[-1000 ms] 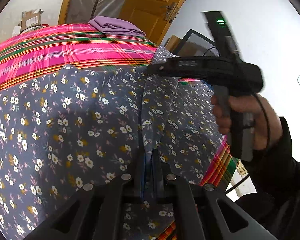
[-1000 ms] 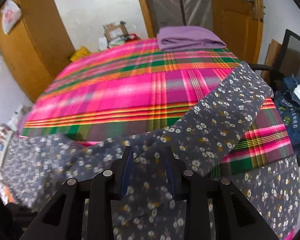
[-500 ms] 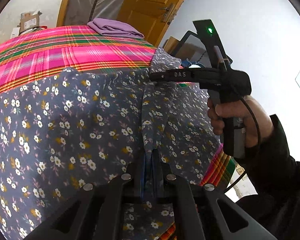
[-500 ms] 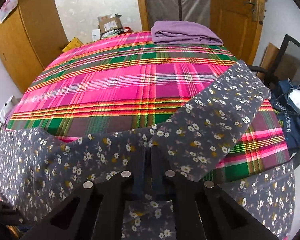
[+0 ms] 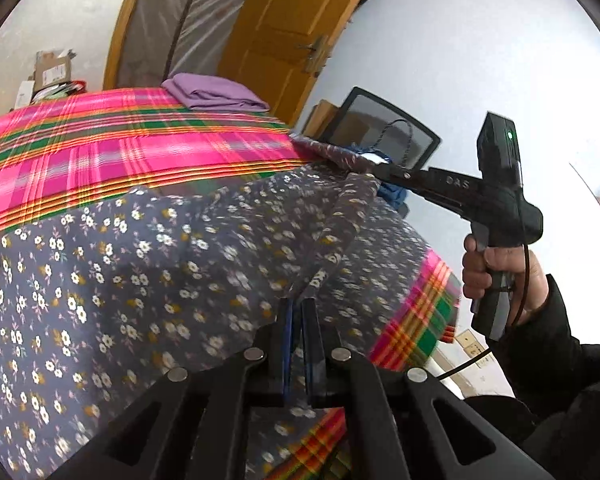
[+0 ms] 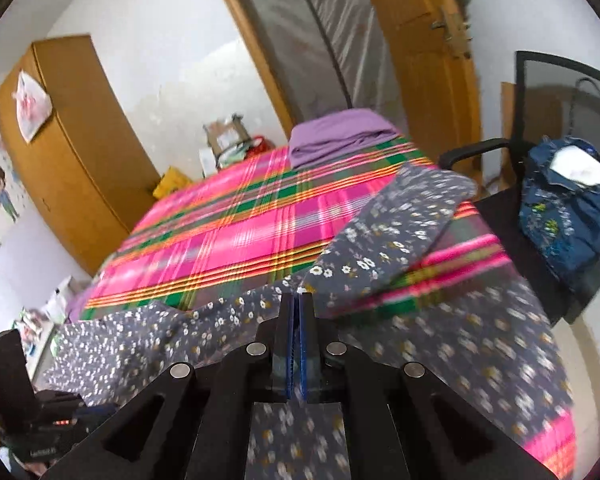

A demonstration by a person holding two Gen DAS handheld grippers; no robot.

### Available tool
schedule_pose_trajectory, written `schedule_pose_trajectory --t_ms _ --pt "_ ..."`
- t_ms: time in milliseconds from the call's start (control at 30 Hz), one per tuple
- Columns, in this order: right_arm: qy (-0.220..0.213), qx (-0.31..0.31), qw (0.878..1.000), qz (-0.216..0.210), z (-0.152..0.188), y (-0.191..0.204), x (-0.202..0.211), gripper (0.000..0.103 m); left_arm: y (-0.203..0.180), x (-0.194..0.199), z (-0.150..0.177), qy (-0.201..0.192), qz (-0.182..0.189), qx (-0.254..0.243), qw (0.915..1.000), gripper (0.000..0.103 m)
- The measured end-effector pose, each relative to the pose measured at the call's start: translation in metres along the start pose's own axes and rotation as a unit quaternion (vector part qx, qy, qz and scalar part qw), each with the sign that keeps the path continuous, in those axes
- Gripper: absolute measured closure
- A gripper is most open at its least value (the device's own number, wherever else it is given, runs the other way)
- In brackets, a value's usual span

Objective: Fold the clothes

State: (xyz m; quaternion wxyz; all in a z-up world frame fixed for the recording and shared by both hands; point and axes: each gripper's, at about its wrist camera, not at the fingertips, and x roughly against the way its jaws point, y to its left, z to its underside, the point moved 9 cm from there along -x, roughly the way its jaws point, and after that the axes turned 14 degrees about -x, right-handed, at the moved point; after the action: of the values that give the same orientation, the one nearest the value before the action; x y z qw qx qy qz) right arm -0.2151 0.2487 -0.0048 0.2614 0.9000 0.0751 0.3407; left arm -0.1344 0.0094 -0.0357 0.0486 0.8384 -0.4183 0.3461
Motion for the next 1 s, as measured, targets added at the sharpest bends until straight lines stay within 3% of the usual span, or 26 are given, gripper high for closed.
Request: schedule_pose_trajectory --t_ms 200,267,367,400,500,533,633,800,1000 --pt "0.002 -0.017 1.0 0.024 0.031 -0.026 0.029 0.103 -0.025 -0.007 0.022 0.033 0.039 -0.027 0.9983 0.102" --pt "0.02 -0.021 0.999 0.044 0.047 -0.04 0.023 0.103 -0.024 -0.014 0.029 0.049 0.033 -0.024 0.998 0.102" --pt "0.044 -0.037 0.998 0.038 0.054 -0.046 0.013 0.098 -0.02 -0.018 0.032 0.056 0.014 -0.016 0.9982 0.102" --pt "0.044 -0.039 0.998 0.036 0.053 -0.045 0.012 0.094 -0.017 -0.017 0.03 0.055 0.006 -0.013 0.9984 0.102" --pt "0.028 -0.026 0.999 0.035 0.043 -0.035 0.008 0.068 -0.011 -0.016 0.021 0.045 -0.015 -0.01 0.9988 0.099" --pt "0.024 -0.021 0.999 0.037 0.04 -0.032 0.005 0.065 -0.01 -0.017 0.019 0.044 -0.019 -0.01 0.9988 0.096" --pt "0.026 -0.01 0.998 0.051 0.035 -0.03 -0.008 0.064 -0.011 -0.025 0.018 0.054 -0.03 -0.021 0.9979 0.088" --pt "0.036 0.011 0.996 0.077 0.036 -0.03 -0.027 0.064 -0.018 -0.034 0.025 0.071 -0.035 -0.048 0.9957 0.087" --pt "0.027 0.08 0.987 0.134 0.039 -0.025 -0.039 0.064 -0.015 -0.038 0.026 0.075 -0.043 -0.045 0.9952 0.087"
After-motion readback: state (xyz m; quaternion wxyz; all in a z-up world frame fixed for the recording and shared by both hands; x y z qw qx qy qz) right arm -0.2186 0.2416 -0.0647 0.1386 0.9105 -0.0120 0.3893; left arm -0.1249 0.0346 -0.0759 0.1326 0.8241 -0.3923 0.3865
